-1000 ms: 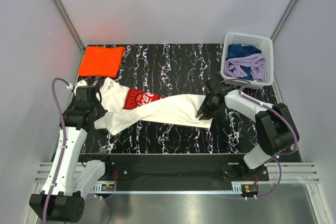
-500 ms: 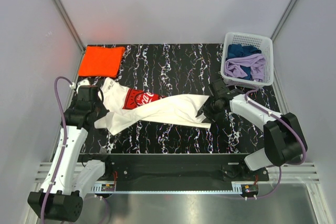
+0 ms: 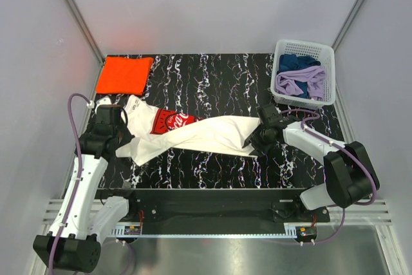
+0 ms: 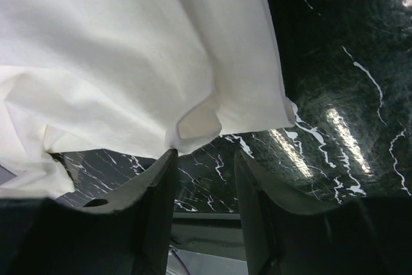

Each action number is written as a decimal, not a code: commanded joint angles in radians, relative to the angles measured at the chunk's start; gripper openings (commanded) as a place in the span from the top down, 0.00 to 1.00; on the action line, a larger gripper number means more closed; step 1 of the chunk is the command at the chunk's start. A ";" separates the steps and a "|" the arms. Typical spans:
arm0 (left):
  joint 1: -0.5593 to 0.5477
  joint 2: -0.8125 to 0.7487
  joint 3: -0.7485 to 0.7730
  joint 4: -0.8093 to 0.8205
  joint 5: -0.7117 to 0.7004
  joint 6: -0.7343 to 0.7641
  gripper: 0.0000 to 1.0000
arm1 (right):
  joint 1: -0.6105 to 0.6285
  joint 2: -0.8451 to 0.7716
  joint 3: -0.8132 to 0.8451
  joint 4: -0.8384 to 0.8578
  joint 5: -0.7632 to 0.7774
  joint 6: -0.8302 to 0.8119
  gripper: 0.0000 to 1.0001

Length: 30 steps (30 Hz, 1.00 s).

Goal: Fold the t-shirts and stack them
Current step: Flatten the tshirt out

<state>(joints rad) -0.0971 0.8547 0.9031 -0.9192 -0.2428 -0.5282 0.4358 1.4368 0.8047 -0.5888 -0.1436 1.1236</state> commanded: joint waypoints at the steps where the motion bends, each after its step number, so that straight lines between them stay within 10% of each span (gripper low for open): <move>1: -0.009 -0.003 0.048 0.034 -0.018 0.013 1.00 | -0.003 -0.013 0.004 0.078 0.033 0.021 0.53; 24: -0.041 0.000 0.056 0.028 -0.030 0.022 1.00 | -0.008 0.036 -0.036 0.110 0.055 0.064 0.58; 30: -0.061 -0.005 0.072 0.025 -0.036 0.027 1.00 | -0.009 0.057 -0.013 0.113 0.081 0.047 0.79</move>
<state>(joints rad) -0.1448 0.8547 0.9215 -0.9264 -0.2501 -0.5201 0.4309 1.4841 0.7673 -0.4911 -0.1120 1.1664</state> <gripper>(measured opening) 0.012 0.250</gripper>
